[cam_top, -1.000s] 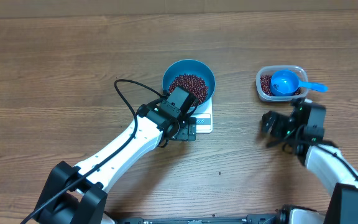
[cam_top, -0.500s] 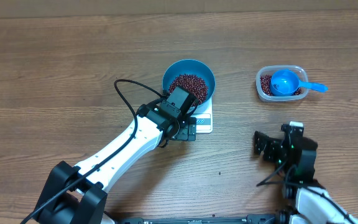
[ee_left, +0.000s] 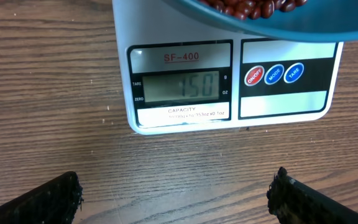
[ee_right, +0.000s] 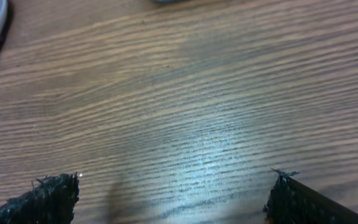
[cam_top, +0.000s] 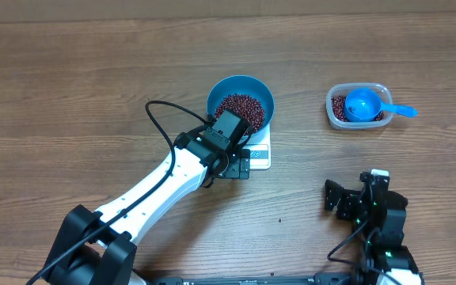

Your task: Scoop item into bowl and weigh 150g on scale

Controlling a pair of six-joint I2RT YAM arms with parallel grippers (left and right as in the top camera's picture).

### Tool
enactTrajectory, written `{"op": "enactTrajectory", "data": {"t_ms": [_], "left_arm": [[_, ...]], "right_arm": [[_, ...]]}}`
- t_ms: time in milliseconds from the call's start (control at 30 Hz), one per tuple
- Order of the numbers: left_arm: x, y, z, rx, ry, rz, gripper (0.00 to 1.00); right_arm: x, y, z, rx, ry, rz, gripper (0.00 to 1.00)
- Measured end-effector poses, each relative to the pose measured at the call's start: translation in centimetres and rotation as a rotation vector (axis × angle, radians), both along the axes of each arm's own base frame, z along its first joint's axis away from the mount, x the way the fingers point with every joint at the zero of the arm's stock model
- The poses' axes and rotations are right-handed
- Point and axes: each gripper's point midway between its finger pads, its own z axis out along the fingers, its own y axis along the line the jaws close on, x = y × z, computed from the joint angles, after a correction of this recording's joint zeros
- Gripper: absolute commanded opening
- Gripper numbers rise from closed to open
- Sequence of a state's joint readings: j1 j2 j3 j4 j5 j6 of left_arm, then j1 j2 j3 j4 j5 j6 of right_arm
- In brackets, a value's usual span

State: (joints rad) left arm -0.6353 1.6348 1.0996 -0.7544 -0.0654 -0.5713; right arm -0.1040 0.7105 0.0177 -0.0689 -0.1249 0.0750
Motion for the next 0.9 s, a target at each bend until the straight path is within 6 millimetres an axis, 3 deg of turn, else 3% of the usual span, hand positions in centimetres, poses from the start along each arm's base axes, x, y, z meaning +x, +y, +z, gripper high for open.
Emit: {"op": "enactTrajectory", "data": {"t_ms": [300,633,800,900], "left_arm": [[0.0,0.0,0.0,0.0,0.001,0.0,1.0],[0.0,0.0,0.0,0.0,0.0,0.0,1.0],[0.0,0.0,0.0,0.0,0.001,0.0,1.0],[0.0,0.0,0.0,0.0,0.001,0.0,1.0]], "right_arm": [[1.9,0.3,6.8,-0.057,-0.305,0.036,1.0],[1.8,2.5,8.1,-0.057,-0.366,0.128,1.0],[1.9,2.5,10.8,-0.065,-0.481,0.125,1.0],[1.6,2.5,13.4,-0.072,-0.592,0.122,1.0]]}}
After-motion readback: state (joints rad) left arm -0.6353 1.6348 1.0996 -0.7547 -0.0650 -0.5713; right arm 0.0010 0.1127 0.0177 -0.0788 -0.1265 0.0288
